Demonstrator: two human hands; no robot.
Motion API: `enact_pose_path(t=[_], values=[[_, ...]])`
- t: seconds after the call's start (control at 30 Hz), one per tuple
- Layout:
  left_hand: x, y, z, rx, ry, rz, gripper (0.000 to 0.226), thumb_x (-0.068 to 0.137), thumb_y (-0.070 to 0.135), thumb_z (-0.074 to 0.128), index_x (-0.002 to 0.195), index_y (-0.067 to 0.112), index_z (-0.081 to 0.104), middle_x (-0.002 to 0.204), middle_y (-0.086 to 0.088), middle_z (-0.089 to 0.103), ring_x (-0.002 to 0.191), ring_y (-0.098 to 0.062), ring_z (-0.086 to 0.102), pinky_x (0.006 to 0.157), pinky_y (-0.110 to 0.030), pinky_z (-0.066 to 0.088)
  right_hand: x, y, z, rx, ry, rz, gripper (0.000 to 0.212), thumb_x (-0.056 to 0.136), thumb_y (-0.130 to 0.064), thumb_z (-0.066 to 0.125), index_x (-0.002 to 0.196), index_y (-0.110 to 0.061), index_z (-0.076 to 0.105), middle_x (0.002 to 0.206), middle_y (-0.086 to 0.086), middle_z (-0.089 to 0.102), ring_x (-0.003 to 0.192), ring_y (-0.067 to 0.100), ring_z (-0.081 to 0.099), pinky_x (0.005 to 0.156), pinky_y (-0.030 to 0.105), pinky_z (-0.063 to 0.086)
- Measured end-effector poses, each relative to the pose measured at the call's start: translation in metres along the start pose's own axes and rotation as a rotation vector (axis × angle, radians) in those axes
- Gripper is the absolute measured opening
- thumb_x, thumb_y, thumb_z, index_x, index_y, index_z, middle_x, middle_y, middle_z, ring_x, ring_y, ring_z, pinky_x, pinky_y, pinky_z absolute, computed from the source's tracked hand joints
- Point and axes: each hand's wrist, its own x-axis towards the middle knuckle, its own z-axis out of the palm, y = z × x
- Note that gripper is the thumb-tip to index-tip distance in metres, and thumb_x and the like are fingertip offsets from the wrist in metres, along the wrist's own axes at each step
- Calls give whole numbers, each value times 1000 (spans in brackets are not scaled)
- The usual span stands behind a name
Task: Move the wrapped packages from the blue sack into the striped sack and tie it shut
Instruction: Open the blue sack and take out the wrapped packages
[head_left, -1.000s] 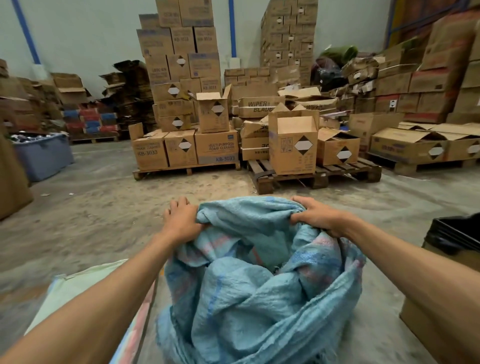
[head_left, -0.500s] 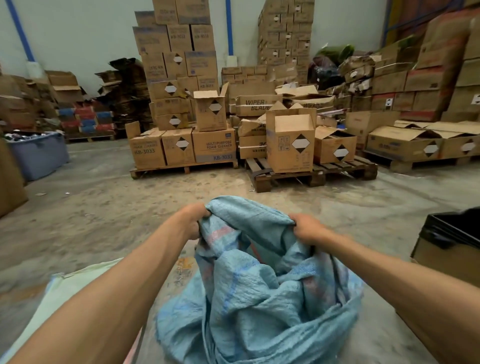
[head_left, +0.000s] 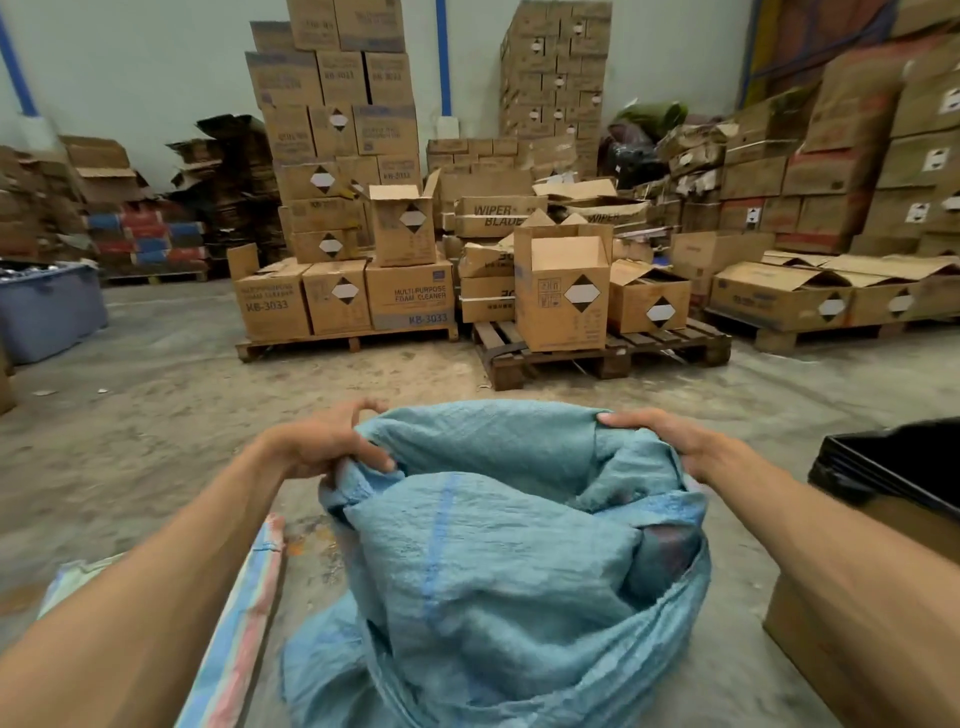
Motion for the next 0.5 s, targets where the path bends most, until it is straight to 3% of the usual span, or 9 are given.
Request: enact_pose_path(t=[0.1,0.17,0.23,0.3,0.37,0.43,0.5], values=[[7,0,-7,301,388,78,46,72,1,75,110,12,51,103,-22,63,84,-26,61,71,-40,54,-1,-4,-6,-175,-29,-156,85,59,-28,93,131,-10,53,125,22,64,107,35,67,82,41,58],[9,-8,-13,571,672,2,41,68,29,81,100,20,56,103,-14,60,93,-27,57,77,-37,52,-2,-8,-7,-334,52,-220,75,64,-8,89,128,-17,50,118,21,65,100,34,69,77,41,58],[3,-20,-16,748,826,-171,39,62,51,78,83,23,61,86,-6,65,85,-26,62,74,-37,54,-3,-10,-3,-601,151,-299,66,67,5,81,120,-20,49,109,17,66,92,33,70,71,41,58],[3,-29,-17,681,820,-288,37,67,52,76,67,16,68,65,-5,68,67,-25,66,63,-34,56,6,-3,1,-929,362,-400,50,73,-1,74,110,-24,51,105,6,64,97,30,64,77,42,55],[0,-29,-11,395,724,-324,34,78,39,77,74,5,71,68,-10,70,64,-24,68,71,-39,61,19,10,0,-1180,648,-376,35,79,-19,69,107,-32,52,109,-1,59,110,28,55,89,46,49],[-9,-23,4,26,566,-399,25,90,26,69,96,3,61,86,-9,65,77,-22,62,87,-43,55,23,22,-1,-1200,781,-175,30,80,-39,64,109,-34,56,116,3,59,113,31,52,92,49,47],[-14,-17,16,-167,484,-471,21,97,25,58,106,8,50,107,-11,53,97,-30,55,86,-50,50,17,31,1,-983,695,26,35,85,-50,61,107,-23,62,114,9,64,100,31,59,79,42,53]])
